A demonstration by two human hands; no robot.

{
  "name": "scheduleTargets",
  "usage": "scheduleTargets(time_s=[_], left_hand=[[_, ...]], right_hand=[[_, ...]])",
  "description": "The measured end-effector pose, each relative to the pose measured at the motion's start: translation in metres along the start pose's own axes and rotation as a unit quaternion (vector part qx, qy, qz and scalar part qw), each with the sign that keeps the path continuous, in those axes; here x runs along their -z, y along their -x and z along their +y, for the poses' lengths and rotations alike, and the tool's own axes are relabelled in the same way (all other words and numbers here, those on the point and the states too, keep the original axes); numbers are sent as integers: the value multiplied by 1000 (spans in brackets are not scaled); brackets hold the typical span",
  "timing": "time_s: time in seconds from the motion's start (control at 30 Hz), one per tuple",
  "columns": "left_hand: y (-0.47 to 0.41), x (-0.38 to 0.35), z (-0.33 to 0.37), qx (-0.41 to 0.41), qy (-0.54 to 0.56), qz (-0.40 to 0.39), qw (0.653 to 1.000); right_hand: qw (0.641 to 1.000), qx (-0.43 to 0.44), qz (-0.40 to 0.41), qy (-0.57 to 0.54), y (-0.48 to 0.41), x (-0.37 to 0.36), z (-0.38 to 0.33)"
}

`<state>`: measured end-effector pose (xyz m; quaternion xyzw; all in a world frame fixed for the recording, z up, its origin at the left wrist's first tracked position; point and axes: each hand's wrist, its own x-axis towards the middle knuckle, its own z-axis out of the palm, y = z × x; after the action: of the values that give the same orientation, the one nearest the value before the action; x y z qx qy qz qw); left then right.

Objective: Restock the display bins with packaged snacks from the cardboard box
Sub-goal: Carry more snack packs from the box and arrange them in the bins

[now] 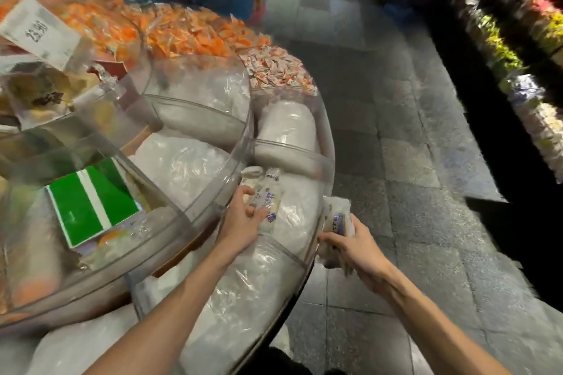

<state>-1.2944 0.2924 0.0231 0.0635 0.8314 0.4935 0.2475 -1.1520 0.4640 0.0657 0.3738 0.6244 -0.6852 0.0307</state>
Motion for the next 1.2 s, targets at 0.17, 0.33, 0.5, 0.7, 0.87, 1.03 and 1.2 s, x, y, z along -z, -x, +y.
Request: scheduleTargets(time_s=[0.17, 0.33, 0.5, 0.7, 0.87, 1.03, 1.2], left_hand=[[-39, -16, 5, 14, -146, 37, 988], [-69, -53, 9, 35, -181, 56, 981], [-106, -86, 32, 23, -248, 84, 965], [-143, -106, 30, 18, -452, 74, 889], [-148, -113, 22, 15, -507, 68, 859], [-150, -111, 25, 13, -525, 47, 850], [-129, -103, 61, 86, -134, 161, 974]], right_hand=[[997, -3, -57, 59, -49, 17, -32], [990, -23, -105, 96, -108, 36, -48], [974, -35, -172, 146, -173, 55, -72], [933, -60, -291, 205, -228, 67, -98], [893, -90, -378, 228, -244, 72, -118], [881, -88, -397, 244, -271, 75, -122], [867, -63, -422, 258, -269, 59, -128]])
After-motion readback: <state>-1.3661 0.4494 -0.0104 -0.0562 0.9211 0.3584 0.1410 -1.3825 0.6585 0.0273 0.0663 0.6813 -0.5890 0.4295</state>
